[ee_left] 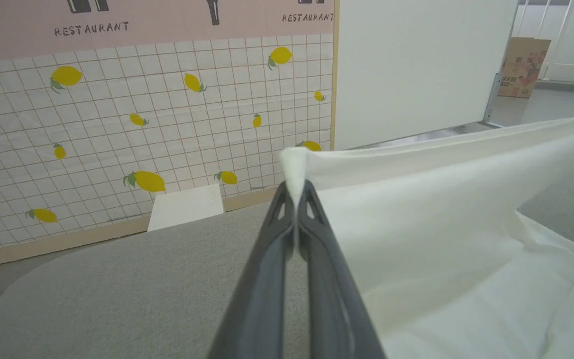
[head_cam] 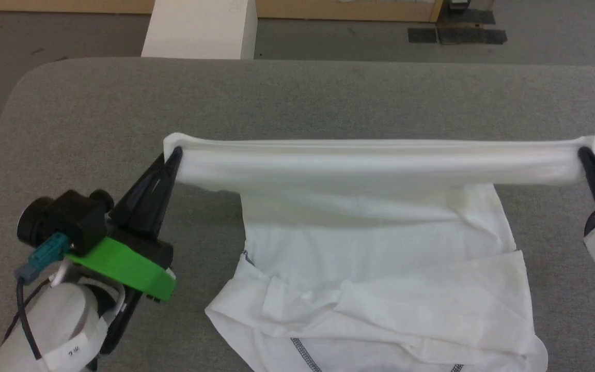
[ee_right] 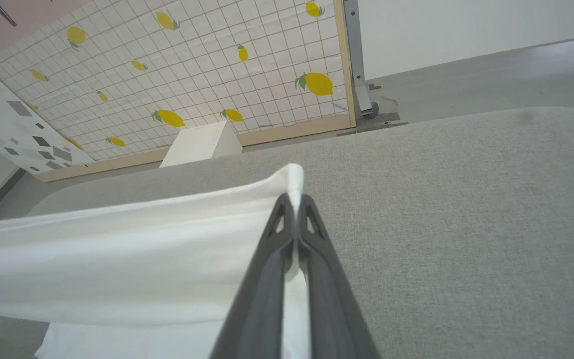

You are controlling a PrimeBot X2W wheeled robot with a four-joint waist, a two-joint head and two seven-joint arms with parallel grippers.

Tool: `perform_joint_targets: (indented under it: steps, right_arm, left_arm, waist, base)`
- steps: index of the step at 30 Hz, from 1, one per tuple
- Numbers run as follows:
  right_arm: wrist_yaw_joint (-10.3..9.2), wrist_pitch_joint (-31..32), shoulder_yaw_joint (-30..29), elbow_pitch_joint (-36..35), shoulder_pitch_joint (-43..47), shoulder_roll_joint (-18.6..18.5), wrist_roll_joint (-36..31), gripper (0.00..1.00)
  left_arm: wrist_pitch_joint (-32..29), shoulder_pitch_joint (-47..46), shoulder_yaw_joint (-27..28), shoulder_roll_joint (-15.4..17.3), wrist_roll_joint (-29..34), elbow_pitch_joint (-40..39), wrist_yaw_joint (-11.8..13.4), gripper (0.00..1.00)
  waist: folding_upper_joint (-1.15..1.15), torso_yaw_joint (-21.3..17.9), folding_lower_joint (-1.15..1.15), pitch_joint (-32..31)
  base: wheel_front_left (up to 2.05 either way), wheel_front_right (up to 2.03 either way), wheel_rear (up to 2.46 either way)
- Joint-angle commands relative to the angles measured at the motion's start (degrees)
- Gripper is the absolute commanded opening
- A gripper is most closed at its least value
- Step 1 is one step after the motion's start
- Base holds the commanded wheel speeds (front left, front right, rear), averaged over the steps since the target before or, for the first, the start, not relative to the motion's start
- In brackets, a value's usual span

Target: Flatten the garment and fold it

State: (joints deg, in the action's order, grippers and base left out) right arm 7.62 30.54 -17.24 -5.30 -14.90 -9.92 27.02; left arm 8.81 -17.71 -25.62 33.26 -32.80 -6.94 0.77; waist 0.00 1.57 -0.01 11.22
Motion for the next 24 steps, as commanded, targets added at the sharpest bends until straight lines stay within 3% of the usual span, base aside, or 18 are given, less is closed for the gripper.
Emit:
perform_joint_targets:
  steps: [1, 10, 19, 24]
  right_arm:
    - [-0.13, 0.36, -0.84, -1.58, 2.56, 0.75, 0.6, 0.0]
    - [-0.13, 2.09, -1.21, -6.67, 15.56, 4.78, 4.94, 0.0]
    - [-0.13, 2.0, -0.48, -7.91, 25.85, 5.81, 10.0, 0.0]
    - [-0.13, 2.65, 0.3, -8.18, 31.04, 5.66, 12.3, 0.0]
  left_arm:
    - [0.51, 2.48, 0.58, 1.38, 0.17, -0.67, 1.19, 0.0]
    - [1.48, 14.76, -2.42, 2.81, -0.01, -4.66, 2.83, 0.0]
    - [4.55, 24.31, -3.0, 0.27, -2.97, -4.62, 4.23, 0.0]
    - [4.93, 27.98, -4.35, -0.23, -4.36, -4.43, 3.12, 0.0]
  waist:
    - [0.0, 0.91, 0.01, -2.71]
    - [0.0, 0.53, 0.01, -5.19]
    - [0.0, 0.6, 0.01, -4.85]
    - [0.0, 0.84, 0.01, -4.88]
  base:
    - [0.0, 0.0, 0.0]
    - [0.0, 0.0, 0.0]
    - [0.0, 0.0, 0.0]
    - [0.0, 0.0, 0.0]
